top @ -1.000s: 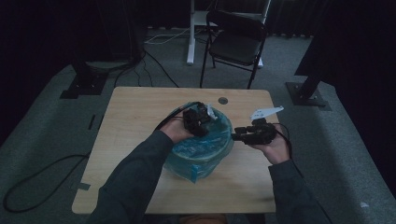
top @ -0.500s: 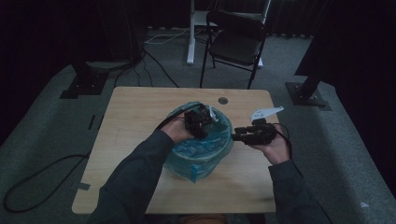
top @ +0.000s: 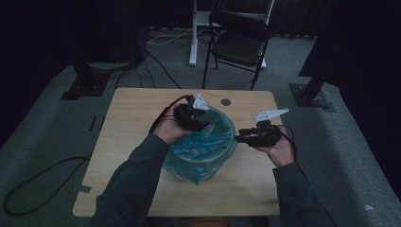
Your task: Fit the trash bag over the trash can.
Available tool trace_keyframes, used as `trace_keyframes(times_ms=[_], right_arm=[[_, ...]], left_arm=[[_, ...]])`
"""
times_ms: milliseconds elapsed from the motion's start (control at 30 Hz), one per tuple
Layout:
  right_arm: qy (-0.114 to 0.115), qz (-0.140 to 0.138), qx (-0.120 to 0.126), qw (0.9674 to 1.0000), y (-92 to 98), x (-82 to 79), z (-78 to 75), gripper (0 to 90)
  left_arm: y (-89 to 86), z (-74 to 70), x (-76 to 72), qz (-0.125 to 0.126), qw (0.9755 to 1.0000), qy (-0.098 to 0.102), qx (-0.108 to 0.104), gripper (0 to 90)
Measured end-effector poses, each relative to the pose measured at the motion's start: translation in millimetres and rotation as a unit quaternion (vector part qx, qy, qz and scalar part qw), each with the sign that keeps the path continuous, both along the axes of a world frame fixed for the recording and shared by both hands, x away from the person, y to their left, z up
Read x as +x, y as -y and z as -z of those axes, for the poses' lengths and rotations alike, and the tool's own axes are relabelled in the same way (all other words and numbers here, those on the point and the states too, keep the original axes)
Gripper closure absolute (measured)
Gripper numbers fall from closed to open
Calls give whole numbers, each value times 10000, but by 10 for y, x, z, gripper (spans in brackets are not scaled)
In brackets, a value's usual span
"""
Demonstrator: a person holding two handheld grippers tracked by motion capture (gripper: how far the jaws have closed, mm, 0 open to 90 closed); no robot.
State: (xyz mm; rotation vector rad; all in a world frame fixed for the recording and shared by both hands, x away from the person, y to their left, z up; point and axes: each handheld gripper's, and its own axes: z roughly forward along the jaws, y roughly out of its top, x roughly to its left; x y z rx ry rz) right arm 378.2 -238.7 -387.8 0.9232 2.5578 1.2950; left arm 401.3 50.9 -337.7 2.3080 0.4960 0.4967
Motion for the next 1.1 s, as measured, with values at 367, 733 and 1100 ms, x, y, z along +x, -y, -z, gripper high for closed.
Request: trace_keyframes(times_ms=[367, 733, 1100], right_arm=[[23, 49, 19, 10000, 49, -1, 13, 602], [-11, 68, 2, 10000, 43, 6, 44, 597], [-61, 133, 29, 9999, 101, 6, 102, 592]], left_arm=[[-670, -140, -144, -663, 9902, 321, -1183, 558], [-1078, -29, -233, -1057, 9781, 396, -1749, 535], [-1458, 259, -247, -1728, 9606, 332, -2150, 532]])
